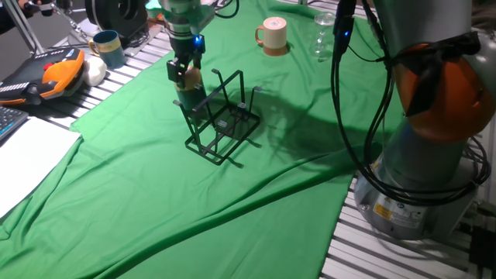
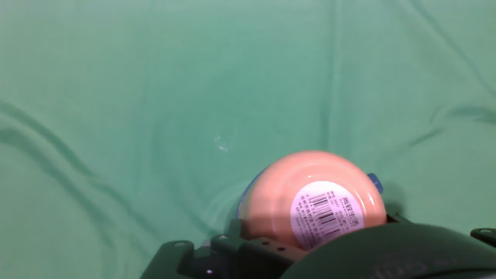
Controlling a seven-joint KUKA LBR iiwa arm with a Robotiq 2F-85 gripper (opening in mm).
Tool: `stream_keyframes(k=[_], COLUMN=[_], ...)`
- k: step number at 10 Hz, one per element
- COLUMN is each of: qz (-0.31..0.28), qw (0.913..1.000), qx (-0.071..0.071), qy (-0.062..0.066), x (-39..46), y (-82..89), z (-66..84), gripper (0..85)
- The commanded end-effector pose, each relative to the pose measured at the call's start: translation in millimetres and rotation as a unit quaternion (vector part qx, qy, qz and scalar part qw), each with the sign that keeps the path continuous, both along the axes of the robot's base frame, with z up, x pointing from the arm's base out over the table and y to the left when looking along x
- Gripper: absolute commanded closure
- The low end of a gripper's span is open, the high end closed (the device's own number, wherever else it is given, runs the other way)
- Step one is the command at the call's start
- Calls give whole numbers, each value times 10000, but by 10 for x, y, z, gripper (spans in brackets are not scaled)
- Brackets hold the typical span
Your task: Take the cup off the cup rack
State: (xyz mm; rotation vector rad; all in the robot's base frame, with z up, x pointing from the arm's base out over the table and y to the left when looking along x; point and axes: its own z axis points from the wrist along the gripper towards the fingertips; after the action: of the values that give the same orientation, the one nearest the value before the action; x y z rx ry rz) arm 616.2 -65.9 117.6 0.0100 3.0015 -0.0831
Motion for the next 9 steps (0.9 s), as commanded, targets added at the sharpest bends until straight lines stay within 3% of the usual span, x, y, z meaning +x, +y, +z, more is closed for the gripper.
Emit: stream_keyframes(k=[1,3,4,5,6,9], qz=[3,-25,-54,-62,-77,-61], qw=[10000,10000,9999,9999,9999,10000], qx=[-9,3,8,9,-20,-16], qy=[-22,-70,-95,-80,-81,20], x=[-8,-27,-36,-38,-36,-8], y=[14,42,56,61,59,50], z=[-30,-93,-105,-103,-92,9], gripper=[340,340,170,170,0,0])
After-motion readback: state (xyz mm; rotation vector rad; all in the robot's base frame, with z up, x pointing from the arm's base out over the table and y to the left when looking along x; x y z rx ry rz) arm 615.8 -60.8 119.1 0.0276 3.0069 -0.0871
